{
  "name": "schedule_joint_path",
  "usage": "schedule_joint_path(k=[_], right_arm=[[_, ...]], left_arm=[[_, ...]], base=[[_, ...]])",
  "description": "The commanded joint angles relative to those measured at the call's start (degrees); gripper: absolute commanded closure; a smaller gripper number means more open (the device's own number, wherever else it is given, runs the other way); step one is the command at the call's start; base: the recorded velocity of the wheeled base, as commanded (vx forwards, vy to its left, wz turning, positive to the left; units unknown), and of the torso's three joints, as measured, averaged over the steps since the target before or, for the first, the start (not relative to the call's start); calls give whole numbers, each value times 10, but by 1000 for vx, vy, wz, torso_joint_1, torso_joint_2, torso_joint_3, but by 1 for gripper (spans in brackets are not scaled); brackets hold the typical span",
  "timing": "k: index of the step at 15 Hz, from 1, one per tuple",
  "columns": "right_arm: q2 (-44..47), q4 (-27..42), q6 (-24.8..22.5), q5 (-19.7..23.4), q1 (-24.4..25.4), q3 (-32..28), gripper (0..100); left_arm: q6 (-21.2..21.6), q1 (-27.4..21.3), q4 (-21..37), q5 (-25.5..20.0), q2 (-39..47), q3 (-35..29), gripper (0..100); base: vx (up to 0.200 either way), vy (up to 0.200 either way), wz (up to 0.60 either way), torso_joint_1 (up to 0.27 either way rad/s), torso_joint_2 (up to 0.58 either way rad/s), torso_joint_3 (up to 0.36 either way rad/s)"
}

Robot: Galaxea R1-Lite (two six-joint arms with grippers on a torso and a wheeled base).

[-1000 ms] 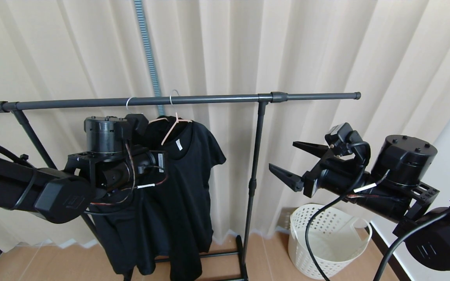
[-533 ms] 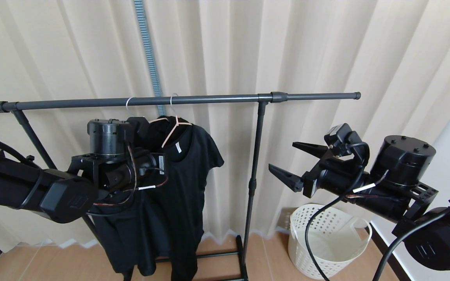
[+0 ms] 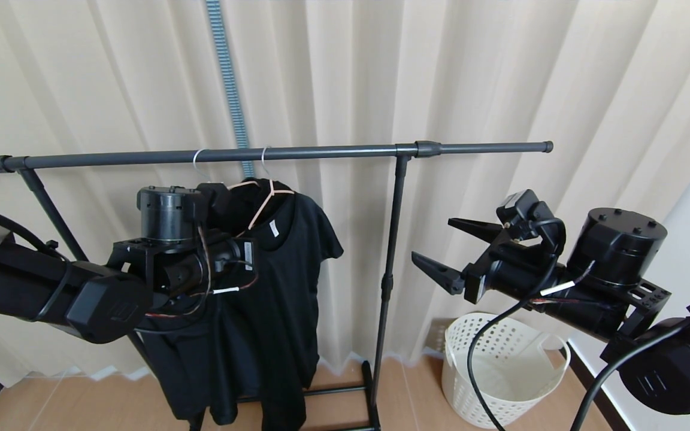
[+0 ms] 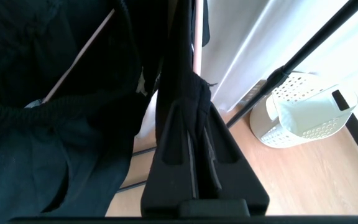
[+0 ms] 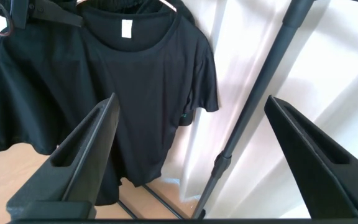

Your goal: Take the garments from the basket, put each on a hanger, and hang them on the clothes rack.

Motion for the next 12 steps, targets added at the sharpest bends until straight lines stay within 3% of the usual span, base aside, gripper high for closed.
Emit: schedule_joint_path(k=[1,3,4,12], right_arm=[[0,0,0,0,0,0,0],[0,0,0,0,0,1,0],[0,0,0,0,0,0,0],[-3,0,0,0,0,1,0]], left_arm=[[0,0,0,0,0,0,100],[1,0,0,0,-1,2,100],[1,0,0,0,-1,3,0],[2,1,0,0,-8,1,0]], base=[[0,0,0,0,0,0],[0,0,0,0,0,0],[0,0,0,0,0,0],[0,0,0,0,0,0]])
